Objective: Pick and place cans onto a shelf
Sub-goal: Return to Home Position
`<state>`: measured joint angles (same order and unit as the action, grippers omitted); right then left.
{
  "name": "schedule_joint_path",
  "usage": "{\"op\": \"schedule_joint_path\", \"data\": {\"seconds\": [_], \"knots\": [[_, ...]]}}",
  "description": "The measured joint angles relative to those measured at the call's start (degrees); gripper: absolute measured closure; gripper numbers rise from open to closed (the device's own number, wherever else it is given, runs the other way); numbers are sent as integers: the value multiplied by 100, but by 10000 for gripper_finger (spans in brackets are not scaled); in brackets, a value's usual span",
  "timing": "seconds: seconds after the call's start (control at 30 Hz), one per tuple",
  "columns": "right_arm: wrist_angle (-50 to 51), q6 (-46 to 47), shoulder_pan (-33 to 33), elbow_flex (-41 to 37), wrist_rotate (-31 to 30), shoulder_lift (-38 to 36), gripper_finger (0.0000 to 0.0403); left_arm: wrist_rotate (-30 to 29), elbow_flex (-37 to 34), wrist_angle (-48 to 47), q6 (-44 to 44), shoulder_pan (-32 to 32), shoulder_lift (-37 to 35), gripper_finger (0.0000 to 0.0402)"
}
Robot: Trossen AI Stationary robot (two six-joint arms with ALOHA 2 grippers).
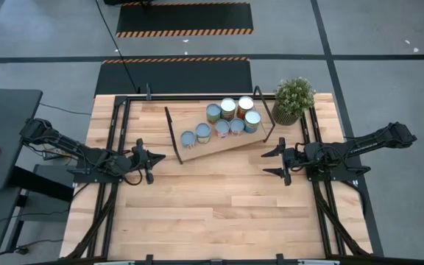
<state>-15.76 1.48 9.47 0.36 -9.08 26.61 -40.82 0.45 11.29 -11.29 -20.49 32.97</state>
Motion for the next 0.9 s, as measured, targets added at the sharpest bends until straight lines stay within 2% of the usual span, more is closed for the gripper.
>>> {"op": "schedule_joint_path", "data": {"seconds": [0.9], "knots": [[-1, 0, 0, 0, 0, 0, 133, 2, -2, 1, -2, 0, 0, 387]]}}
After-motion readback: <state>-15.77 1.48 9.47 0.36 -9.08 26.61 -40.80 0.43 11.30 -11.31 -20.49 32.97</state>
